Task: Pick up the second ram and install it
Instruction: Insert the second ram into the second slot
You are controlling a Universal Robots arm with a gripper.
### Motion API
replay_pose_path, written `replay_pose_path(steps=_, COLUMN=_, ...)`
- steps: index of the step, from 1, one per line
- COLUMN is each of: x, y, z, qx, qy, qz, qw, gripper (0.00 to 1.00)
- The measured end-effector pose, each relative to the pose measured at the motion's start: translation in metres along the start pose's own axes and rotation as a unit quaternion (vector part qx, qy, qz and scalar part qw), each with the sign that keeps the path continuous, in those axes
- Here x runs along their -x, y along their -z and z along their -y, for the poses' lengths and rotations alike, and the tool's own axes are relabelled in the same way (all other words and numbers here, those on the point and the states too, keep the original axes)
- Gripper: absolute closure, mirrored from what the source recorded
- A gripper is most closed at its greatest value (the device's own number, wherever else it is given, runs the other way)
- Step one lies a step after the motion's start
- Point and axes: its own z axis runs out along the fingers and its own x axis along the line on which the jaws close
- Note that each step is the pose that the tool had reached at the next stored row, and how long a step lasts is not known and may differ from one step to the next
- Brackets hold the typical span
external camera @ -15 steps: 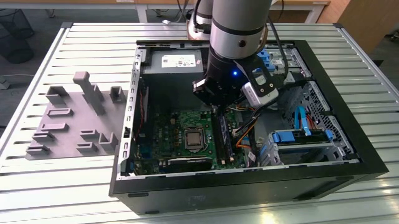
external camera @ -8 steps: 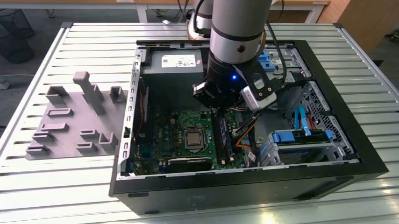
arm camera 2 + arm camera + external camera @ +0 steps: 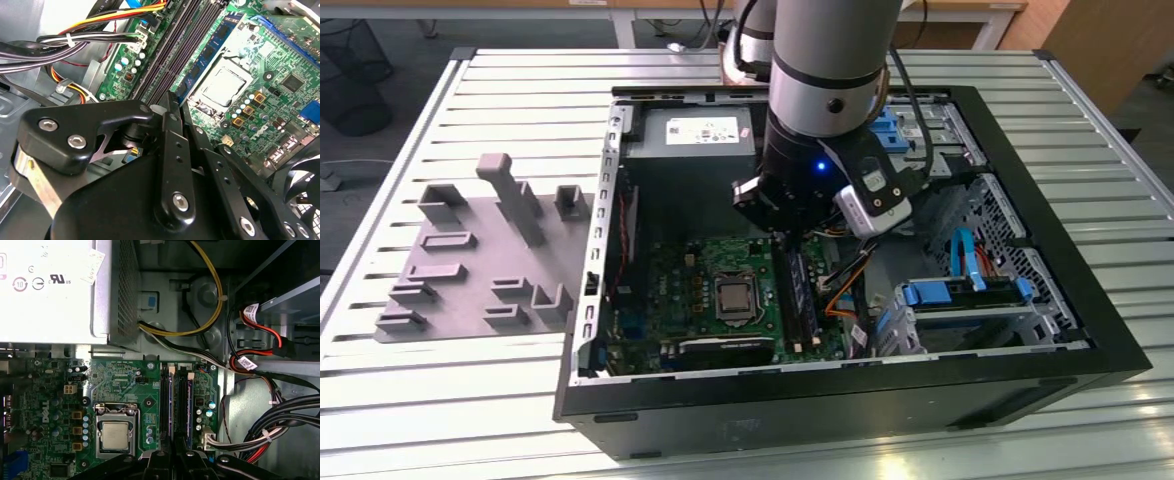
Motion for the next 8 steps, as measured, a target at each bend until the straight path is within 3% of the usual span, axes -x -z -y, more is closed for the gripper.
replay_pose_path(steps=8, x=0.0, y=-0.0023, z=0.0017, qx=0.0001, qy=0.0, qz=0.0, qw=1.0, gripper=0.86)
